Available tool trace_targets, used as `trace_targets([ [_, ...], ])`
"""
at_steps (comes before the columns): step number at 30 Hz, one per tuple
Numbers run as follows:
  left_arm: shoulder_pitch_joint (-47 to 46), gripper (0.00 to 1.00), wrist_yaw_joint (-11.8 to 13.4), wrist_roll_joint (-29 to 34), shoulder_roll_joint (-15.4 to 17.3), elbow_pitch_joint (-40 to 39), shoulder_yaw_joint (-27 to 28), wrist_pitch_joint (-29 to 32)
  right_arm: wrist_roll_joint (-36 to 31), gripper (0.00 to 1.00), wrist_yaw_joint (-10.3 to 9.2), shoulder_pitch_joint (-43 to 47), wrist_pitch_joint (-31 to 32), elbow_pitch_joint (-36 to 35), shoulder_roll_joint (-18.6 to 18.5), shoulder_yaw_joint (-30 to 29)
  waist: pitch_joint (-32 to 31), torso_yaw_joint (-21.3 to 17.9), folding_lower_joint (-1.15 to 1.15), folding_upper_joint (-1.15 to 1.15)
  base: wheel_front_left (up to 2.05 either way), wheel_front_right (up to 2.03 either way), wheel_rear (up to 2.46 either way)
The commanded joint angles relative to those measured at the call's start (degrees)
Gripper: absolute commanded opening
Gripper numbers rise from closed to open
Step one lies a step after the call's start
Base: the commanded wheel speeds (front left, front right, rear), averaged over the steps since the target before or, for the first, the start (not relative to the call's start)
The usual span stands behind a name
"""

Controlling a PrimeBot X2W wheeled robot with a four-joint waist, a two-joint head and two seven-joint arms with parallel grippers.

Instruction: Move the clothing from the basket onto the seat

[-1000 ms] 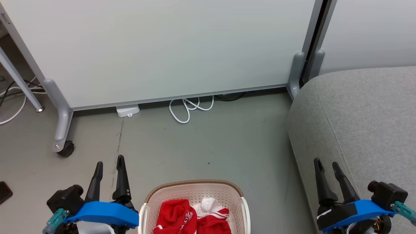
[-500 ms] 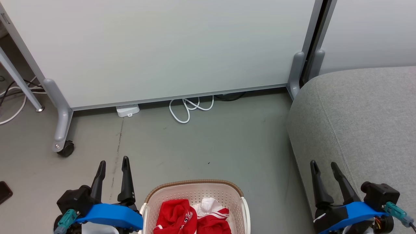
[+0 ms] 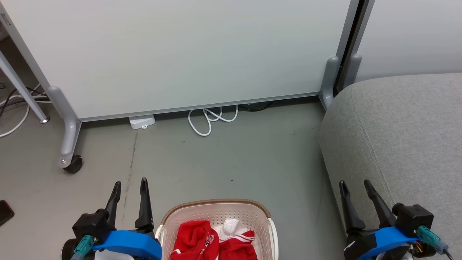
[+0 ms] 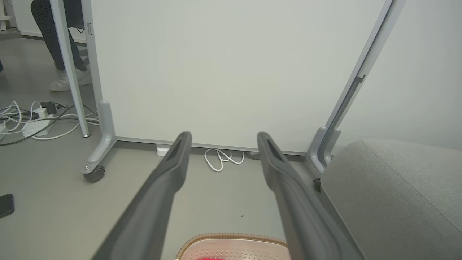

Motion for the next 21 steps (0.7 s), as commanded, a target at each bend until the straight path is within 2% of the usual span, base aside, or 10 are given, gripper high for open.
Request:
trace_targets([
  [1,-1.2,1.00,0.0,1.0,0.1,0.1,0.0,-0.5,-1.1,1.00,0.13,-0.5,-0.5,-0.1,-0.4,0.1,0.0,0.0,0.00,0.00,0.00,0.00,0.00],
  [21,-0.7,1.00,0.2,9.0,-0.3,1.8,-0.6,-2.7,-9.5,1.00,0.15,0.0,-2.9,0.4,-0.4,0.9,-0.2,0.0,0.00,0.00,0.00,0.00,0.00],
])
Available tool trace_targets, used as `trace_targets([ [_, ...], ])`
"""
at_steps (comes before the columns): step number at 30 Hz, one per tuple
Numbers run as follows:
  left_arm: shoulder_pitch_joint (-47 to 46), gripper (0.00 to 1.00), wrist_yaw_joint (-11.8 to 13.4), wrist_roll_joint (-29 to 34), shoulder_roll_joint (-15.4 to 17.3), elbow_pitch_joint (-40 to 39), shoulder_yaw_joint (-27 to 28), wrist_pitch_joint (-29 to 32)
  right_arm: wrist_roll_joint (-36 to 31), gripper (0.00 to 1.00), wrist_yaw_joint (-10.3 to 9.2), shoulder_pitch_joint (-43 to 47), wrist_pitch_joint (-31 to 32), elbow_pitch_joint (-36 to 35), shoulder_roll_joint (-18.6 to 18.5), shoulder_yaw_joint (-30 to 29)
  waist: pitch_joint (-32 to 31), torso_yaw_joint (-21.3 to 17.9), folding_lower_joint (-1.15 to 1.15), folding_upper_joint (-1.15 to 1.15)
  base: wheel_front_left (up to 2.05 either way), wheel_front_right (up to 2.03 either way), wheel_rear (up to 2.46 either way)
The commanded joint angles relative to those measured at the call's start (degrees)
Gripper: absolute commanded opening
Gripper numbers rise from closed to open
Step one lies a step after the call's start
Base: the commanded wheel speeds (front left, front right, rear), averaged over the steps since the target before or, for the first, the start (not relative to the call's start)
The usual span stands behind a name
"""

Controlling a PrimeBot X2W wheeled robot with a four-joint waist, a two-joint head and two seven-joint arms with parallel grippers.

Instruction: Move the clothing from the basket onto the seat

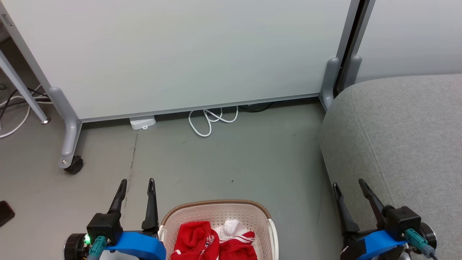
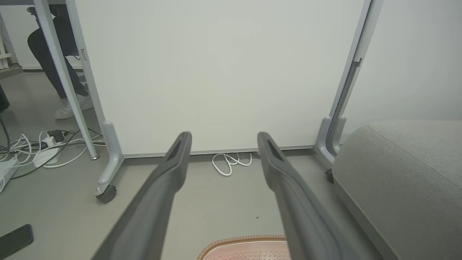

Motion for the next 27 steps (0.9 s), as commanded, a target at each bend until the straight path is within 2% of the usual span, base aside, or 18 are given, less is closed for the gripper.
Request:
trace_targets([
  [1,0.0,1.00,0.2,1.1,0.0,0.1,-0.1,-0.4,-1.2,1.00,0.14,0.0,-0.6,0.1,-0.3,0.0,0.0,0.0,0.00,0.00,0.00,0.00,0.00],
  [15,0.5,1.00,0.2,0.4,-0.2,0.2,0.3,-0.6,-0.7,1.00,0.14,-0.1,-0.8,0.4,-0.3,0.4,-0.1,0.0,0.00,0.00,0.00,0.00,0.00],
  [21,0.9,1.00,0.2,0.1,-0.2,1.2,0.9,-0.5,-0.7,1.00,0.14,-1.0,-0.8,-0.2,-0.3,1.9,1.5,-2.1,0.00,0.00,0.00,0.00,0.00],
  [27,-0.4,1.00,-0.1,-0.5,-0.1,5.3,1.6,-0.5,-0.5,1.00,0.10,-2.9,-0.8,-1.8,-0.3,4.3,6.3,-6.6,0.00,0.00,0.00,0.00,0.00],
])
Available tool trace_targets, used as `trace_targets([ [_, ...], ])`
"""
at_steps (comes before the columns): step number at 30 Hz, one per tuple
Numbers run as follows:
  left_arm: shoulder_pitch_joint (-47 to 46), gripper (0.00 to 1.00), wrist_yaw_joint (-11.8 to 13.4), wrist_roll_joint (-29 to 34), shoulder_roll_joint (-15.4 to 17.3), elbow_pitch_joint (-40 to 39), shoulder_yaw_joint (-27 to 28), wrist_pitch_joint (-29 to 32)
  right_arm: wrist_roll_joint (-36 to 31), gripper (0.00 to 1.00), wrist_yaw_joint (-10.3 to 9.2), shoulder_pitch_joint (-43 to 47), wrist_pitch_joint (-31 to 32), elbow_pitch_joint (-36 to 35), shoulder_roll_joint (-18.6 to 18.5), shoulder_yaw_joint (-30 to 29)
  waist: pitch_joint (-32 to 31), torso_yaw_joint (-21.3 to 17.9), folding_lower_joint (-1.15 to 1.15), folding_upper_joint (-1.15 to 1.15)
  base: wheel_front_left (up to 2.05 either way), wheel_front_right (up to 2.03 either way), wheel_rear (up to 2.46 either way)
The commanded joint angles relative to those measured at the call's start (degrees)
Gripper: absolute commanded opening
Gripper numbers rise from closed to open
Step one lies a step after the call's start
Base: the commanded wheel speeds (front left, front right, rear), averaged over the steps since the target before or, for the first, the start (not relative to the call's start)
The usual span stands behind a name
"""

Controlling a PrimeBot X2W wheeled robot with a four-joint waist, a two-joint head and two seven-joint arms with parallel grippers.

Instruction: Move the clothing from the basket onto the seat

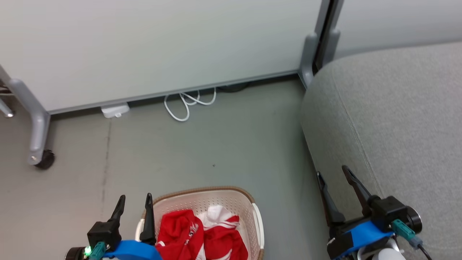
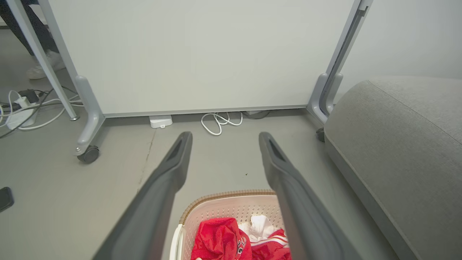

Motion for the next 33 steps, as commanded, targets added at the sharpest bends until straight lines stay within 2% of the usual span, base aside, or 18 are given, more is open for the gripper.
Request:
trace_targets([
  [1,-1.5,1.00,-0.2,-0.1,0.1,0.4,0.2,-0.3,0.1,1.00,0.04,-1.0,-0.3,-0.4,-0.2,0.2,3.0,-2.6,0.00,0.00,0.00,0.00,0.00],
  [7,-6.5,1.00,-0.5,0.9,1.5,7.5,-0.4,-0.3,1.3,1.00,0.04,-4.1,-0.3,-2.8,-0.2,2.3,12.0,-6.8,0.00,0.00,0.00,0.00,0.00],
  [11,-11.0,1.00,-1.6,2.0,2.9,13.4,-2.1,0.7,2.7,1.00,0.04,-6.5,-0.3,-4.6,-0.1,3.5,18.7,-9.2,0.00,0.00,0.00,0.00,0.00],
  [21,-20.6,1.00,-2.5,3.8,6.5,25.8,-5.1,3.8,6.5,1.00,0.04,-11.3,-0.3,-9.0,-0.1,5.6,31.8,-13.1,0.00,0.00,0.00,0.00,0.00],
  [26,-24.2,1.00,-2.4,3.6,8.0,30.1,-5.1,4.6,8.2,1.00,0.04,-11.9,-0.3,-10.3,-0.1,6.8,36.5,-14.7,0.00,0.00,0.00,0.00,0.00],
  [33,-28.7,1.00,-0.3,3.1,9.6,34.5,-4.5,5.7,9.8,1.00,0.04,-12.7,-0.3,-11.6,-0.1,7.8,40.7,-16.1,0.00,0.00,0.00,0.00,0.00],
])
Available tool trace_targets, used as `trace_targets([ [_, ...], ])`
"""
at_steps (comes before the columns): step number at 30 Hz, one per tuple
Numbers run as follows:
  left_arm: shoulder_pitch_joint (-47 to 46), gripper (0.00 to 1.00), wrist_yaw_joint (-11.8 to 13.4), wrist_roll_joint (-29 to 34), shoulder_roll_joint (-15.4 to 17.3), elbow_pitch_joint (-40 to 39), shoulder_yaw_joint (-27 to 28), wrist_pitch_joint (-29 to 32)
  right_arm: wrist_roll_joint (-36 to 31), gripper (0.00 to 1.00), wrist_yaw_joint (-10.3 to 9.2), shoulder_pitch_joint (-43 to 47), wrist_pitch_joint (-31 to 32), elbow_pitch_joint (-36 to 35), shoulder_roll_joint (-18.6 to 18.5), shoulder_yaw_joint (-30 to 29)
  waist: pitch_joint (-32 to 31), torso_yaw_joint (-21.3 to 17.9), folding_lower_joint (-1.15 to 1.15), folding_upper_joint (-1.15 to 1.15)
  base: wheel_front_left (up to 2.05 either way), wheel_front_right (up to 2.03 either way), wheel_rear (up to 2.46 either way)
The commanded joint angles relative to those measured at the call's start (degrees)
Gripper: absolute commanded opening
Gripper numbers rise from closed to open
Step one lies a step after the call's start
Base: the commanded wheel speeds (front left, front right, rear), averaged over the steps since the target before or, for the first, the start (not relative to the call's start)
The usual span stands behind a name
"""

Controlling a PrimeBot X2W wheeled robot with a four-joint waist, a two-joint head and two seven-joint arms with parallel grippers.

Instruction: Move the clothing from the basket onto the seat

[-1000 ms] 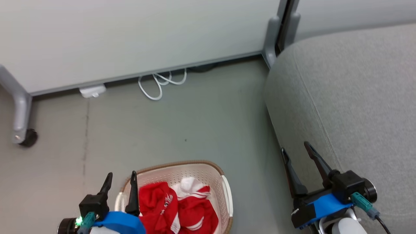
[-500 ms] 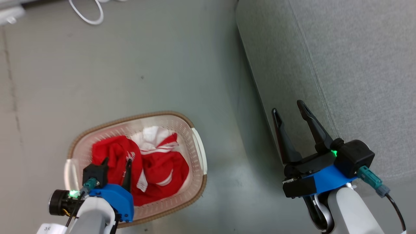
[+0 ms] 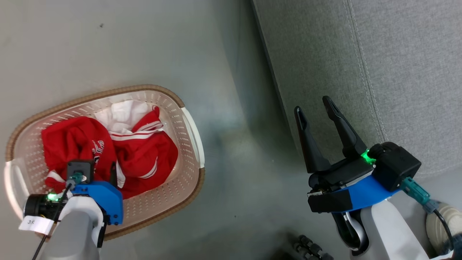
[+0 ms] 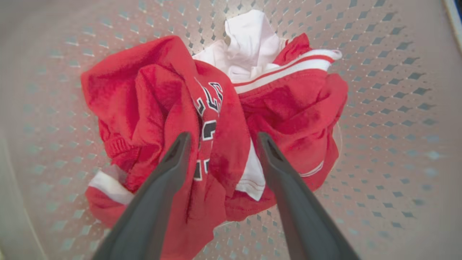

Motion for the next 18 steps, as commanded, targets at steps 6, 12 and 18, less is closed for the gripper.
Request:
trace_targets([
  [6,-4.5,1.00,3.4,0.7,2.5,2.1,0.0,0.6,1.8,1.00,0.03,-1.1,-0.3,-1.2,0.0,1.3,3.9,-2.0,-0.02,0.00,0.00,0.00,0.00],
  [12,-6.6,1.00,5.0,1.1,3.9,3.5,-0.6,0.6,3.3,1.00,0.03,-1.5,-0.3,-1.5,0.0,2.6,5.5,-2.6,-0.02,0.00,0.00,0.00,0.00],
  [18,-7.5,1.00,5.7,0.0,3.7,5.2,-0.2,0.8,3.8,1.00,0.03,-1.7,-0.3,-1.6,0.0,2.8,6.2,-2.7,-0.02,0.00,0.00,0.00,0.00],
])
